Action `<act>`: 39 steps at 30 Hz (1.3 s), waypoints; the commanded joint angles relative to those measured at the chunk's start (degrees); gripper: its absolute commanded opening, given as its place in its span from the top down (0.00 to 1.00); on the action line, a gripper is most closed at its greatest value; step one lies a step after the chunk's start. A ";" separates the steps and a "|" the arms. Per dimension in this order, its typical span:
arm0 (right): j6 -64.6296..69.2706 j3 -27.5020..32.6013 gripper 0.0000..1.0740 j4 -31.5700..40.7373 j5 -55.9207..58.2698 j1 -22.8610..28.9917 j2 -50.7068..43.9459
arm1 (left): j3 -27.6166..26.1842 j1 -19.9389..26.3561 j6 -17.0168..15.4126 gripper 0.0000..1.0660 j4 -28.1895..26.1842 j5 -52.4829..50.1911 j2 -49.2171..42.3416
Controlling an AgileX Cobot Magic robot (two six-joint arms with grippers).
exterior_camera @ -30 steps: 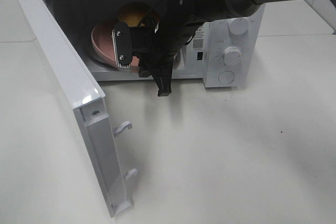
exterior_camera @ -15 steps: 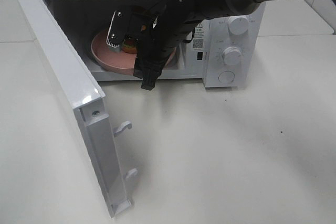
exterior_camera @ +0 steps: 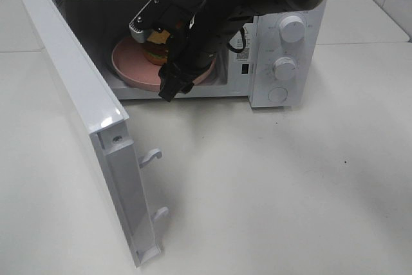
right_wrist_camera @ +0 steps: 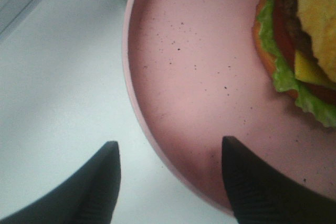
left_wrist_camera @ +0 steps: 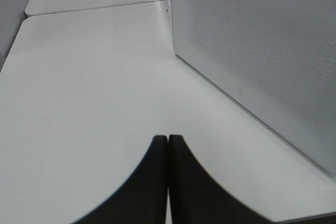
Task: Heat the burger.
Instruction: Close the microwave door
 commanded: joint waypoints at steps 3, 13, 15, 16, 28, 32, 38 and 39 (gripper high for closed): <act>8.31 -0.46 0.48 0.17 4.76 -0.06 -2.98 | 0.00 0.23 0.00 1.00 -0.06 -0.63 -1.09; 21.89 -0.46 0.48 0.11 14.95 -0.06 -5.96 | 0.00 0.23 0.00 1.00 -0.06 -0.63 -1.09; 24.06 -0.46 0.48 0.11 17.99 -0.06 -6.76 | 0.00 0.23 0.00 1.00 -0.06 -0.63 -1.09; 24.06 -0.46 0.48 0.11 17.99 -0.06 -6.76 | 0.00 0.23 0.00 1.00 -0.06 -0.63 -1.09; 28.93 -0.46 0.48 -1.89 38.90 -0.06 -8.02 | 0.00 0.23 -0.06 1.00 -0.06 -0.63 -1.09; 31.46 -0.23 0.48 -4.30 42.11 -0.06 -8.02 | 0.00 0.23 -0.06 1.00 -0.06 -0.63 -1.09; 39.25 0.11 0.48 -11.46 43.89 -0.06 -8.77 | 0.00 0.23 -0.06 1.00 -0.06 -0.63 -1.09; 40.16 1.20 0.48 -13.35 43.89 -0.06 -9.85 | 0.00 0.23 -0.06 1.00 -0.06 -0.63 -1.09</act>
